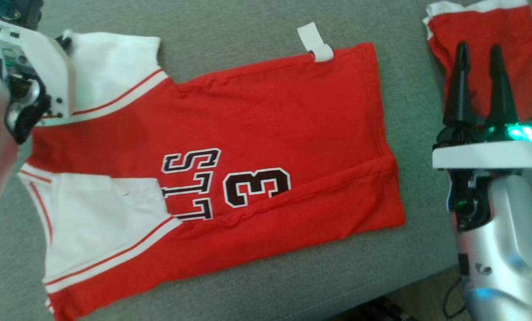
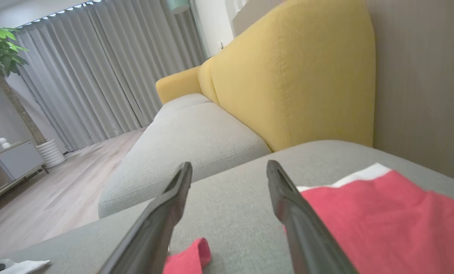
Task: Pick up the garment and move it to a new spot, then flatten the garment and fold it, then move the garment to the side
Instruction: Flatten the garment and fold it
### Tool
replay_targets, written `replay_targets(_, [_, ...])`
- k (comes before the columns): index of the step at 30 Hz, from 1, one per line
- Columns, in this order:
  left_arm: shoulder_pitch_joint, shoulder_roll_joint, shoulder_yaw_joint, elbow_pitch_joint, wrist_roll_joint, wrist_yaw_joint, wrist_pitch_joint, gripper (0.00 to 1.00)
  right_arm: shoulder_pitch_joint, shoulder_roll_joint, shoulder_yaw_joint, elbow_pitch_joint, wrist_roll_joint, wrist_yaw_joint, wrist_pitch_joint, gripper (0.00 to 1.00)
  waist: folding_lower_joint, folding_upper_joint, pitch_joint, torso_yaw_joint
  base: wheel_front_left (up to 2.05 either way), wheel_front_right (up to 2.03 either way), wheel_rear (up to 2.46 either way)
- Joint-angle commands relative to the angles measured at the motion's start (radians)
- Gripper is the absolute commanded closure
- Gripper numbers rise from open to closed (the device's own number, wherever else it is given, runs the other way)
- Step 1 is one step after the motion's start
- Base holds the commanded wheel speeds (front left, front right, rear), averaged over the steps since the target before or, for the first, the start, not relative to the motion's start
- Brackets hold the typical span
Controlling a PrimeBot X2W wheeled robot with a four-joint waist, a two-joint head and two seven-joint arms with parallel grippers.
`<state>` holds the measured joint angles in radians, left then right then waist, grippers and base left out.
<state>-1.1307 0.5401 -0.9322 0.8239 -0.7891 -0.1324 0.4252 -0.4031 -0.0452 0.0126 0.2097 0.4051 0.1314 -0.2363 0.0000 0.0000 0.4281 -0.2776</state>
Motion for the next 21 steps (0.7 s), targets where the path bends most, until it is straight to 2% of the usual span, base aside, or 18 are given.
replay_targets(1, [-0.032, 0.029, 0.033, -0.028, -0.008, 0.002, -0.027, 1.00, -0.026, -0.011, 0.011, -0.037, -0.014, -0.001, 0.010, 0.00, 0.0000, 0.0000, -0.022, 0.025, 0.00, 0.00, 0.00])
replay_targets(7, [-0.043, -0.001, 0.002, -0.071, -0.004, 0.002, -0.173, 1.00, -0.057, -0.064, 0.002, -0.019, -0.074, -0.001, 0.145, 0.00, 0.0000, 0.0000, -0.080, 0.107, 0.00, 0.00, 0.00])
replay_targets(13, [-0.032, -0.004, -0.061, -0.180, 0.039, 0.002, -0.277, 1.00, -0.093, -0.126, 0.007, 0.097, -0.089, -0.001, 0.360, 0.00, 0.0000, 0.0000, -0.117, 0.197, 0.00, 0.00, 0.00])
replay_targets(21, [0.007, 0.004, -0.077, -0.360, 0.057, 0.027, -0.323, 1.00, -0.160, -0.254, 0.067, 0.304, -0.138, -0.001, 0.464, 0.00, 0.0000, 0.0000, -0.118, 0.307, 0.00, 0.00, 0.00])
